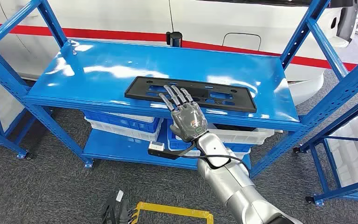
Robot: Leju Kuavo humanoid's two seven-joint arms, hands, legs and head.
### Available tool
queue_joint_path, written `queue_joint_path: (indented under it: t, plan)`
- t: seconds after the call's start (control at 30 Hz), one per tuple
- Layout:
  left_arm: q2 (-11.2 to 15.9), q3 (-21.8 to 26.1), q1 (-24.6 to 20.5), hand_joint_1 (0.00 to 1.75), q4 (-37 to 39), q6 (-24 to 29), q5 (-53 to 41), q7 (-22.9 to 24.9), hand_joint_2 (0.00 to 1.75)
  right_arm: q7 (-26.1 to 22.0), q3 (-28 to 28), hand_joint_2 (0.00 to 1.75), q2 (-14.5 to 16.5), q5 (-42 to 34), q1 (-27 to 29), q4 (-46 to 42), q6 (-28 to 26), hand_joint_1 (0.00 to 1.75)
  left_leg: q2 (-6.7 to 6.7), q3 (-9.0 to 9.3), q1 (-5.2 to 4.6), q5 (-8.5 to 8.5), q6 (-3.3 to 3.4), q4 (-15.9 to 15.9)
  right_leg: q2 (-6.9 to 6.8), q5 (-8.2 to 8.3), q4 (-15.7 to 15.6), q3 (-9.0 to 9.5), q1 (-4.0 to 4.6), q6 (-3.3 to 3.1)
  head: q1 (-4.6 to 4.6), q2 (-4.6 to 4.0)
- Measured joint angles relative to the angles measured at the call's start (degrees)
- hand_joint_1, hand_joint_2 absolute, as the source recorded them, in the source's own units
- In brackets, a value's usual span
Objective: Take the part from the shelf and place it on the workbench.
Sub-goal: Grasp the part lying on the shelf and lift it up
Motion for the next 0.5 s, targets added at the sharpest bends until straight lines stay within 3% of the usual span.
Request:
queue_joint_path:
  t: [0.17,0.23,0.3,0.37,0.4,0.43,0.47,0.5]
  plan:
    - [0.2,0.0,0.0,0.0,0.0,0.8,0.2,0.0,0.0,0.0,0.0,1.75,0.3,0.0,0.0,0.0,0.0,0.0,-0.02,-0.17,-0.14,0.06,0.32,0.1,0.01,0.3,-0.1,-0.07,-0.13,0.45,-0.04,0.0]
    - [0.3,0.0,0.0,0.0,0.0,0.8,0.2,-0.1,0.0,0.0,0.0,1.75,0.4,0.0,0.0,0.0,0.0,0.0,0.17,0.15,0.06,0.58,1.02,-0.6,-0.14,0.04,0.3,-0.53,-0.21,0.56,0.07,0.0]
    - [0.2,0.0,0.0,0.0,0.0,0.9,0.3,-0.2,0.0,0.0,0.0,1.75,0.5,0.0,-0.1,-0.1,0.1,0.0,0.49,0.51,0.21,1.1,1.7,-1.3,-0.35,-2.35,4.9,-2.81,0.02,-0.19,0.31,0.0]
    - [0.2,0.0,0.1,0.0,0.0,0.9,0.3,-0.2,0.0,0.0,0.0,1.75,0.4,0.1,0.0,0.0,0.1,0.0,0.64,0.53,-0.12,1.16,1.88,-1.3,-0.42,-6.04,13.8,-6.9,0.52,-1.15,0.42,0.0]
    - [0.2,0.0,0.1,0.0,0.0,0.9,0.3,-0.2,0.0,0.0,0.0,1.75,0.3,0.1,0.2,0.0,0.2,0.0,0.65,0.53,-0.29,1.14,1.88,-1.3,-0.42,-7.17,17.4,-8.56,0.78,-1.34,0.4,0.0]
    - [0.2,0.0,0.2,0.0,0.0,0.9,0.3,-0.2,0.0,0.0,0.0,1.75,0.2,0.1,0.3,0.0,0.2,0.0,0.64,0.54,-0.42,1.12,1.86,-1.3,-0.42,-7.47,18.9,-9.25,1.03,-1.37,0.4,0.0]
    - [0.2,0.0,0.2,0.0,0.0,0.9,0.3,-0.2,0.0,0.0,0.0,1.75,0.2,0.1,0.4,0.0,0.2,0.0,0.59,0.58,-0.5,1.07,1.79,-1.2,-0.42,-6.77,17.7,-8.61,1.26,-1.29,0.42,0.0]
    - [0.2,0.0,0.2,0.0,0.0,0.9,0.3,-0.2,0.0,0.0,0.0,1.75,0.2,0.1,0.4,0.0,0.3,0.0,0.53,0.65,-0.55,0.97,1.66,-1.2,-0.43,-5.37,14.1,-6.75,1.44,-1.22,0.44,0.0]
